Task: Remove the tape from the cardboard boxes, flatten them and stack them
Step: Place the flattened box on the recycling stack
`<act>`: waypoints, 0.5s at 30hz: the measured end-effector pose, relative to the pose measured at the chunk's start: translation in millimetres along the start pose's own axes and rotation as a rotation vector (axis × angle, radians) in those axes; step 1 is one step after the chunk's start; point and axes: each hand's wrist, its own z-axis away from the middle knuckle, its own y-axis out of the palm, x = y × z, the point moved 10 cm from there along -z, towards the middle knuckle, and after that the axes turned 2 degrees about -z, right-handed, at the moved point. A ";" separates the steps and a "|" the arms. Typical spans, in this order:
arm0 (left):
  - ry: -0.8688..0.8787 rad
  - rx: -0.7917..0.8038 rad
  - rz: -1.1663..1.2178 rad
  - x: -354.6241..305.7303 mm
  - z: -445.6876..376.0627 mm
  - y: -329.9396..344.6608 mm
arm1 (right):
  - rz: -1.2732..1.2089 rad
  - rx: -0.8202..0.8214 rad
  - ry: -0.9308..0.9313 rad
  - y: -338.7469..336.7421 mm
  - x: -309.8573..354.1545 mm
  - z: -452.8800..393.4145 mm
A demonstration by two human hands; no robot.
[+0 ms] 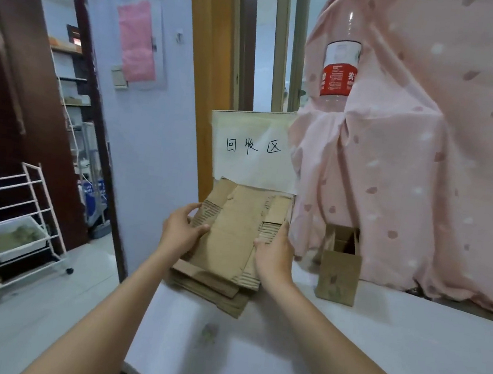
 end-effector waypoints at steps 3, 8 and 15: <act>-0.034 0.036 -0.103 22.1 -36.6 15.3 | 0.110 0.030 0.029 28.2 -14.5 -24.7; -0.058 0.121 -0.220 48.4 -79.2 49.1 | 0.283 0.117 0.065 63.6 -36.8 -55.4; -0.033 0.206 -0.398 80.3 -92.8 87.6 | 0.676 0.103 0.073 90.1 -63.6 -68.0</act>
